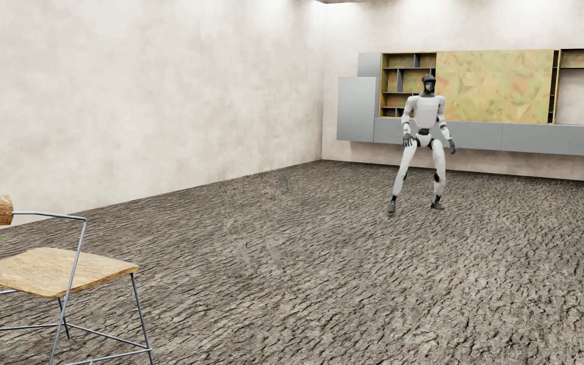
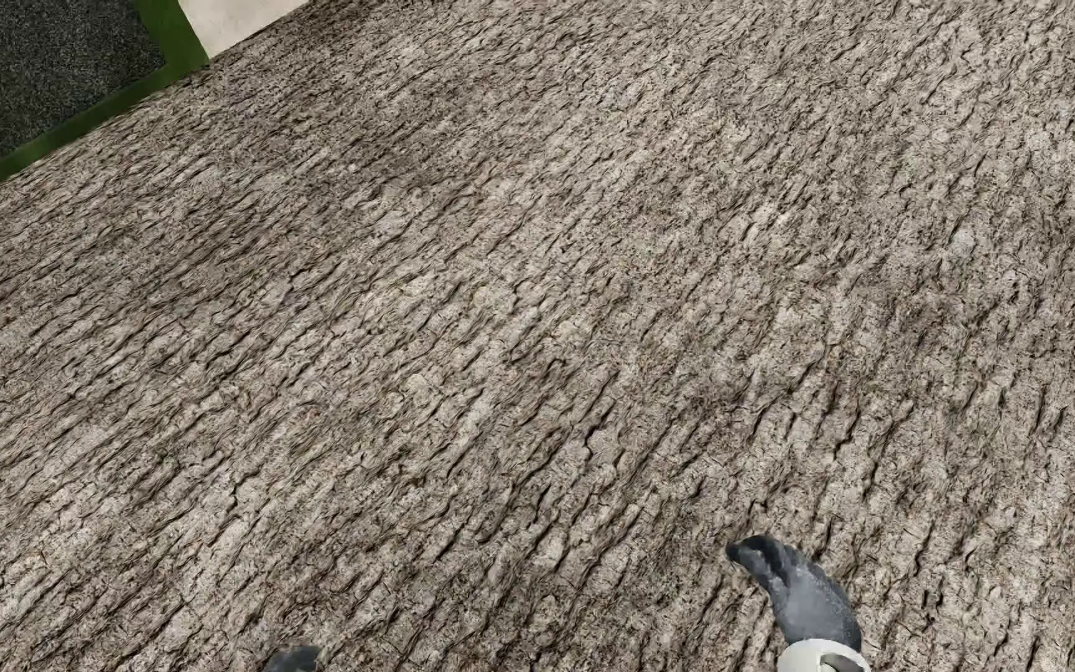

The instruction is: Head to the chair

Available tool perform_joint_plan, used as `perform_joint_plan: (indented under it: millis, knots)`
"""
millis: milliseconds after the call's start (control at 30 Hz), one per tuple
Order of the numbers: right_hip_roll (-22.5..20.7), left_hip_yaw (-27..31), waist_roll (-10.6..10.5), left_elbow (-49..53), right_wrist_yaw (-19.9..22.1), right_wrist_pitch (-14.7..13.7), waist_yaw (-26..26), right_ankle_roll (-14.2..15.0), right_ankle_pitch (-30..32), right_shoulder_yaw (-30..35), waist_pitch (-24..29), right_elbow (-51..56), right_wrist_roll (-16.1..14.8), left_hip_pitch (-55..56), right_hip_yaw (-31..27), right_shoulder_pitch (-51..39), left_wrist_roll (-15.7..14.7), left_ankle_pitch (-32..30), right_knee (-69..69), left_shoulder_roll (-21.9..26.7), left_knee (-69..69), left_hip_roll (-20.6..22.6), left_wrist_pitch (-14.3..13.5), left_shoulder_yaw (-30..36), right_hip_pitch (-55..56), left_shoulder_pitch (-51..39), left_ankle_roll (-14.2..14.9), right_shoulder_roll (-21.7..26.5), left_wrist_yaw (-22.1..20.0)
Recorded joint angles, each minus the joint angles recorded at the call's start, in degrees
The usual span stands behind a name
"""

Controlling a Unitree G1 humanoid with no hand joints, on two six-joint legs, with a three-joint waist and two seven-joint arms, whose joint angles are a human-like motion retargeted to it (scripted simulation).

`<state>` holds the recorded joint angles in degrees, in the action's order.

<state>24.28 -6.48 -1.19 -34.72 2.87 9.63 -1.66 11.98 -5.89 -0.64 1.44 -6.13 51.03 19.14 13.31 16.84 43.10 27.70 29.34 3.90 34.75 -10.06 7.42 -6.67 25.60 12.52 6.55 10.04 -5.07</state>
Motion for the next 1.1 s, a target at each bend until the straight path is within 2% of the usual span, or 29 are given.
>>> perform_joint_plan:
  millis: [33, 67, 100, 133, 233, 267, 333, 400, 433, 500, 567, 600, 633, 667, 700, 733, 767, 800, 833, 867, 900, 933, 967, 1000, 1033, 1067, 1100]
  knots:
    - [-0.92, -0.39, 0.23, -2.69, -1.8, -0.11, 0.24, -1.88, -3.36, 1.59, -0.23, -2.48, 1.16, -2.29, 1.49, -0.79, -0.32, -1.57, 3.44, 0.89, -3.61, 0.64, 1.64, -0.6, -0.64, 0.8, -0.07, 0.16, 0.98]
    - [-1.1, -0.84, 0.54, -4.89, -3.04, 0.03, 0.29, -3.97, -5.08, 2.41, -0.54, -4.99, 1.05, -4.72, 4.99, -1.65, -0.12, -3.22, 4.49, 2.01, -7.44, 1.08, 2.78, -0.93, -2.18, 1.69, 0.02, -0.19, 2.48]
    - [-0.64, -1.01, 0.91, -6.54, -3.46, 0.68, 0.3, -4.84, -5.39, 2.18, -0.93, -7.7, -0.6, -7.09, 9.41, -2.43, 0.36, -4.93, 2.18, 3.23, -11.38, 1.35, 3.51, -1.2, -4.76, 2.49, 0.29, -1.29, 4.0]
    - [-0.83, -0.73, 1.18, -7.65, -3.07, 1.91, 0.4, -4.4, -5.05, 1.2, -1.3, -10.98, -3.27, -9.32, 11.89, -3.22, 0.77, -6.51, -0.79, 4.26, -15.05, 1.5, 3.96, -1.7, -7.57, 3.12, 0.66, -2.73, 5.02]
    - [-1.92, 0.92, 1.19, -8.53, -0.73, 7.6, 0.51, -3.08, -6.08, -0.52, -2.06, -26.38, -10.54, -12.33, 14.56, -7.01, -0.15, -8.2, -4.37, 3.97, -19.44, 1.07, 4.53, -5.13, -12.17, 3.62, 1.95, -3.9, 4.04]
    - [-2.32, 1.53, 0.99, -8.22, -1.76, 9.69, 0.45, -3.6, -6.87, 0.53, -2.28, -32.53, -11.42, -11.99, 15.28, -8.53, -0.8, -8.04, -4.26, 3.05, -19.21, 0.55, 4.18, -6.05, -12.39, 3.25, 2.48, -2.96, 3.68]
    - [-2.73, 2.18, 0.5, -7.01, -8.01, 11.8, 0.3, -5.27, -10.08, 5.14, -2.56, -42.38, -10.36, -11.25, 15.35, -10.55, -1.2, -7.4, -0.68, 1.36, -18.74, -0.78, 2.46, -5.53, -10.67, 2.17, 3.85, 0.15, 4.24]
    - [-2.01, 1.11, 0.23, -5.3, -14.57, 9.9, 0.18, -7.11, -14.35, 8.81, -2.48, -45.26, -8.76, -10.89, 14.46, -10.86, -0.69, -5.7, 8.13, 0.16, -17.77, -2.7, -0.16, -3.64, -5.87, 1.64, 5.62, 4.13, 4.64]
    - [-1.39, -0.09, 0.32, -4.45, -15.58, 8.67, 0.22, -8.06, -16.08, 8.85, -2.38, -43.8, -8.65, -10.83, 15.0, -10.72, -0.65, -4.58, 12.95, -0.43, -16.72, -4.01, -1.27, -3.05, -3.34, 1.62, 6.55, 5.93, 4.36]
    - [-2.0, -3.36, 0.78, -2.71, -12.16, 6.77, 0.77, -11.18, -20.11, 6.35, -2.34, -36.83, -8.93, -11.26, 17.83, -10.74, -1.17, -3.28, 18.35, -0.91, -14.07, -7.44, -1.84, -2.42, -1.17, 2.12, 7.61, 7.71, 3.7]
    - [-8.49, -5.7, 0.98, -1.07, -6.72, 4.85, 1.63, -12.14, -24.89, 3.9, -2.26, -27.24, -8.89, -9.89, 15.19, -12.0, -1.74, -6.59, 17.35, -0.32, -6.23, -12.71, -1.34, -3.42, -1.57, 4.13, 7.16, 7.41, 3.13]
    - [-12.28, -6.4, 0.87, -0.35, -4.96, 3.85, 1.5, -12.95, -26.03, 3.68, -2.02, -22.47, -8.59, -7.26, 13.75, -13.22, -2.14, -11.8, 15.77, -0.37, 1.1, -16.06, -0.88, -4.8, -2.36, 5.45, 3.59, 6.93, 2.47]
    - [-15.78, -7.54, 0.64, 0.17, -4.35, 2.76, 0.88, -13.79, -26.45, 4.27, -1.66, -17.99, -8.16, -3.25, 12.41, -14.57, -2.61, -18.09, 13.52, -0.82, 9.75, -19.1, -0.39, -6.22, -3.69, 6.8, -6.27, 6.75, 1.78]
    - [-18.97, -8.6, 0.38, 0.54, -4.68, 1.57, -0.2, -14.32, -26.59, 5.56, -1.26, -13.95, -7.77, 1.73, 10.97, -15.97, -2.84, -19.45, 10.84, -1.29, 18.41, -20.48, -0.08, -7.22, -5.52, 8.2, -13.92, 7.04, 1.51]
    - [-21.67, -4.55, 0.41, 0.88, -5.27, 0.51, -1.73, -14.68, -26.41, 7.31, -0.83, -10.6, -7.63, 8.51, 8.98, -17.7, -2.8, -15.75, 7.46, -1.84, 27.01, -15.68, -0.12, -7.7, -7.93, 9.64, -15.76, 7.86, 1.88]
    - [-23.67, -1.76, 0.65, 1.26, -5.65, -0.1, -2.95, -14.93, -26.04, 9.38, -0.55, -8.31, -7.87, 15.14, 6.98, -19.99, -2.75, -13.62, 3.63, -2.61, 32.68, -8.89, -0.4, -8.04, -10.69, 11.14, -11.9, 9.05, 2.71]
    - [-25.15, -2.24, 0.98, 1.68, -5.96, -0.09, -3.81, -15.1, -25.84, 11.79, -0.44, -7.34, -8.27, 20.56, 5.16, -22.91, -2.89, -12.15, 0.05, -3.62, 33.56, -3.12, -0.63, -8.54, -13.5, 12.71, -6.03, 10.45, 3.72]
    - [-26.19, -3.58, 1.37, 2.12, -6.6, 0.48, -4.53, -15.22, -26.11, 14.62, -0.36, -7.61, -8.4, 25.22, 3.35, -26.46, -3.08, -11.58, -2.81, -4.75, 30.47, 1.97, -0.66, -9.11, -16.3, 14.34, -1.28, 11.95, 4.66]
    - [-26.98, -4.79, 1.74, 2.55, -7.36, 1.4, -5.2, -15.31, -26.98, 17.81, -0.24, -8.97, -8.05, 28.86, 1.52, -30.62, -3.1, -11.63, -4.74, -5.86, 23.96, 6.19, -0.58, -9.64, -19.04, 15.97, 2.24, 13.25, 5.23]
    - [-27.54, -5.21, 2.07, 2.85, -7.54, 2.54, -5.88, -15.4, -28.13, 21.11, -0.06, -11.41, -7.43, 31.33, -0.5, -35.13, -2.89, -12.63, -6.12, -6.99, 14.75, 9.44, -0.45, -10.1, -21.83, 17.57, 4.42, 13.89, 5.31]
    - [-27.83, -5.05, 2.39, 2.76, -6.72, 3.88, -6.61, -15.42, -28.87, 24.12, 0.16, -15.15, -7.13, 32.38, -2.73, -39.38, -2.45, -14.05, -7.12, -8.18, 4.07, 11.55, -0.14, -10.56, -24.7, 19.09, 4.39, 13.48, 5.13]
    - [-27.82, -4.34, 2.73, 2.13, -5.19, 5.47, -7.41, -15.27, -28.72, 26.55, 0.37, -20.33, -7.71, 32.04, -4.82, -42.74, -1.71, -15.39, -7.48, -9.28, -5.08, 12.49, 0.54, -11.05, -27.71, 20.62, 2.87, 11.91, 5.15]
    - [-27.49, -4.01, 3.09, 1.06, -3.64, 7.32, -8.2, -14.95, -26.67, 28.23, 0.57, -26.7, -9.3, 31.03, -6.59, -44.76, -0.66, -16.96, -6.35, -10.17, -8.79, 12.37, 1.55, -11.53, -30.62, 22.1, -1.04, 9.47, 5.66]
    - [-26.65, -4.01, 3.47, -0.34, -2.58, 9.41, -8.86, -14.48, -21.95, 29.17, 0.87, -33.42, -11.48, 30.17, -8.38, -45.28, 0.51, -20.35, -3.0, -10.9, -6.16, 11.85, 2.68, -12.03, -32.38, 23.24, -6.31, 6.94, 6.6]
    - [-25.6, -4.49, 3.84, -1.92, -1.88, 11.5, -9.33, -12.45, -13.46, 29.53, 1.27, -39.41, -13.77, 29.0, -9.84, -44.23, 1.56, -21.14, 3.97, -11.3, -1.08, 10.88, 3.88, -12.65, -32.02, 23.7, -10.49, 4.97, 7.56]
    - [-24.47, -4.93, 4.13, -3.57, -1.42, 13.06, -9.64, -7.32, -2.73, 29.7, 1.76, -44.01, -15.84, 27.25, -10.63, -41.68, 2.53, -18.21, 14.57, -11.16, 3.73, 10.21, 5.09, -13.17, -28.96, 23.21, -12.44, 3.99, 8.4]
    - [-22.79, -4.73, 4.32, -4.98, -1.48, 13.7, -9.76, -2.8, 6.73, 30.22, 2.23, -47.3, -17.53, 24.64, -10.07, -38.01, 3.65, -14.3, 27.29, -10.42, 6.39, 10.23, 6.01, -13.22, -23.52, 21.8, -13.16, 3.8, 9.33]
